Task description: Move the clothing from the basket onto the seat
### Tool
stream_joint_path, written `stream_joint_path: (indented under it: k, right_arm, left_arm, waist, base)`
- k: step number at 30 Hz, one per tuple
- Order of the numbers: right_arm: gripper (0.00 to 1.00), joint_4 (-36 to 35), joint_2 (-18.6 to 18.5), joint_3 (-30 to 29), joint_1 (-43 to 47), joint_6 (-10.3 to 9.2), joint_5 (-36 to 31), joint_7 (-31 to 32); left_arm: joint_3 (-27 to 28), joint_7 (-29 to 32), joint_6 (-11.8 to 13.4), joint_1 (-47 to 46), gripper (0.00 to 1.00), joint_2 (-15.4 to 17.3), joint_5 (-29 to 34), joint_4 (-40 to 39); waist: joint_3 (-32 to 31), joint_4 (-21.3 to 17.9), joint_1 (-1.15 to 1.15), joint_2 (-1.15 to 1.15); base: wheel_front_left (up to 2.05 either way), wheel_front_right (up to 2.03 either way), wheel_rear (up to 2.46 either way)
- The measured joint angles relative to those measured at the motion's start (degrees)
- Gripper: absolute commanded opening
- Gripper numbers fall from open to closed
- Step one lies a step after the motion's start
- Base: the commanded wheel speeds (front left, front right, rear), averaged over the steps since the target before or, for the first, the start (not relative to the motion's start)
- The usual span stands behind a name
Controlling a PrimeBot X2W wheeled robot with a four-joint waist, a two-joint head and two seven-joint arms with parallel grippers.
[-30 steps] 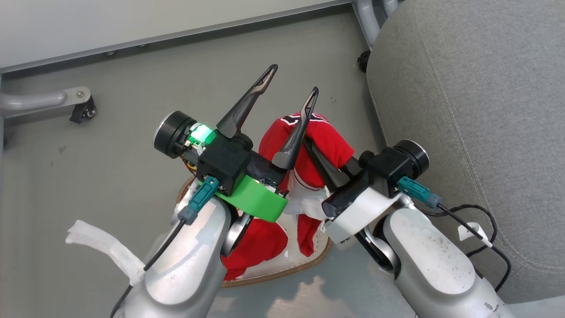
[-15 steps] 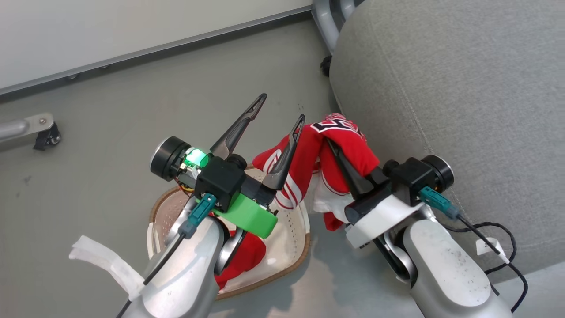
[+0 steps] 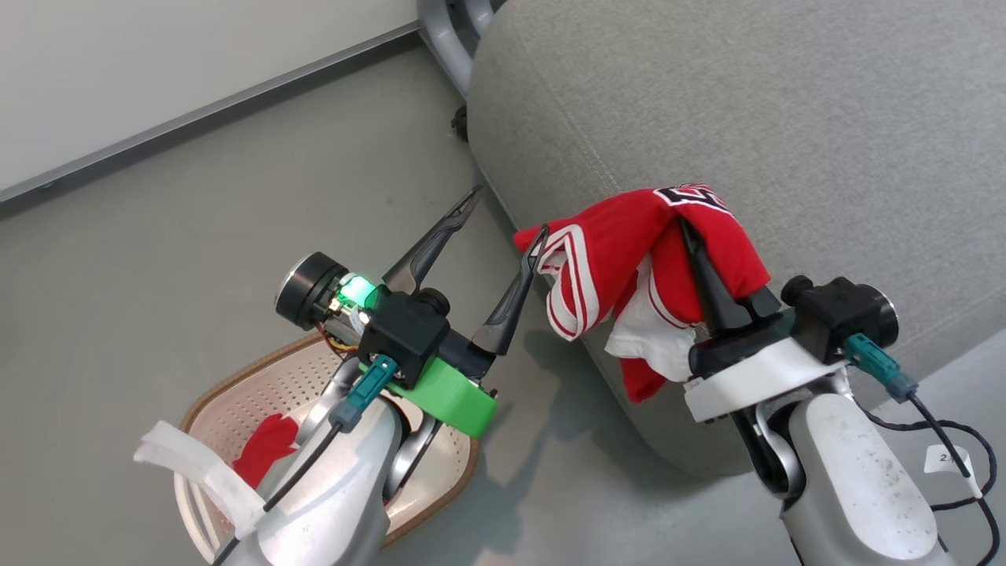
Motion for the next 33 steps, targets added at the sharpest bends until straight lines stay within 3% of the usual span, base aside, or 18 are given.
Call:
stream_joint_path:
  k: [11,20,33]
  right_arm:
    - [0.00,-1.9,0.0,-8.7,4.9,0.00,-0.5,0.0]
    - [0.00,-3.2,0.0,-12.6,4.5,0.00,-0.5,0.0]
    - [0.00,-4.4,-0.8,-20.2,-16.9,0.00,-3.3,0.0]
  left_arm:
    - [-1.6,0.0,-0.1,-0.6,1.00,-0.1,0.0,0.7]
    - [-1.6,0.0,-0.2,-0.9,1.00,0.1,0.0,0.7]
    - [-2.2,0.0,-0.3,-4.4,1.00,1.0,0.7,0.5]
  waist:
    - [0.7,-6.4,0.00,0.00]
    - [1.9,-6.7,0.00,0.00]
    - [8.6,-4.1,0.00,0.00]
  base:
    - [0.00,0.00,0.00]
    - [0.00,0.00,0.00]
    - [0.00,0.00,0.00]
